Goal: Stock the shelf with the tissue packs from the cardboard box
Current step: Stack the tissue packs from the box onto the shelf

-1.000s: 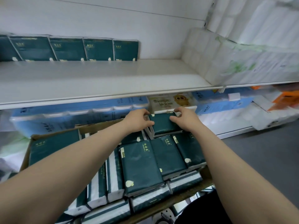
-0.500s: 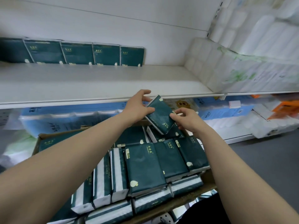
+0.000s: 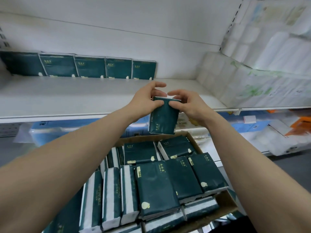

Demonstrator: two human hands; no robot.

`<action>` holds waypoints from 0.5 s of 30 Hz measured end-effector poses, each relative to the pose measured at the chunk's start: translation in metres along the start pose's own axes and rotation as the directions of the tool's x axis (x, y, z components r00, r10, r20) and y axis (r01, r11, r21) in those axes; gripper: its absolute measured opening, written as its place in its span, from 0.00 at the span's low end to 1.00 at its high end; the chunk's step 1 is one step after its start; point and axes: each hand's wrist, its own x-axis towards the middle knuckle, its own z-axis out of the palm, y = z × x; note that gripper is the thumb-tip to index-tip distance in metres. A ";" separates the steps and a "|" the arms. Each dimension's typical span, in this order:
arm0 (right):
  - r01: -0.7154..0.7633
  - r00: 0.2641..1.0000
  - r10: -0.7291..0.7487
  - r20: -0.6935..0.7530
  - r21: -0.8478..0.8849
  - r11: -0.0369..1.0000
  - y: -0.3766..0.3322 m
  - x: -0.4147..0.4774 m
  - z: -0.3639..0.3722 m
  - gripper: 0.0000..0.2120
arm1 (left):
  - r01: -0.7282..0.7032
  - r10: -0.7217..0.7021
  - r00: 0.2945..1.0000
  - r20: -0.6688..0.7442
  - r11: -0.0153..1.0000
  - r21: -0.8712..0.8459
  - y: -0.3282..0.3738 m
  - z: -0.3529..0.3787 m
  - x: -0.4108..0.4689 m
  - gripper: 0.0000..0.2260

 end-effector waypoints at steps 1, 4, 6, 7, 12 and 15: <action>-0.005 1.000 0.005 0.002 0.019 1.000 0.001 0.004 0.000 0.15 | 0.003 -0.002 1.000 -0.015 1.000 0.008 0.001 -0.001 0.003 0.23; -0.007 0.997 0.015 -0.077 0.104 0.995 0.007 0.015 0.000 0.15 | 0.026 -0.024 0.997 -0.073 0.999 0.029 -0.003 -0.005 0.013 0.28; -0.009 0.987 0.041 -0.153 0.198 0.980 0.013 0.024 -0.001 0.15 | 0.056 -0.048 0.991 -0.126 0.997 0.059 -0.007 -0.008 0.018 0.31; -0.018 0.982 0.064 -0.176 0.252 0.967 0.016 0.028 -0.001 0.15 | 0.075 -0.063 0.986 -0.156 0.995 0.071 -0.009 -0.009 0.021 0.31; -0.032 0.944 0.183 -0.275 0.475 0.879 0.030 0.055 0.003 0.15 | 0.190 -0.166 0.959 -0.230 0.978 0.084 -0.025 -0.007 0.039 0.27; -0.034 0.918 0.245 -0.310 0.555 0.831 0.037 0.068 0.008 0.13 | 0.257 -0.252 0.943 -0.218 0.966 -0.008 -0.034 -0.001 0.055 0.19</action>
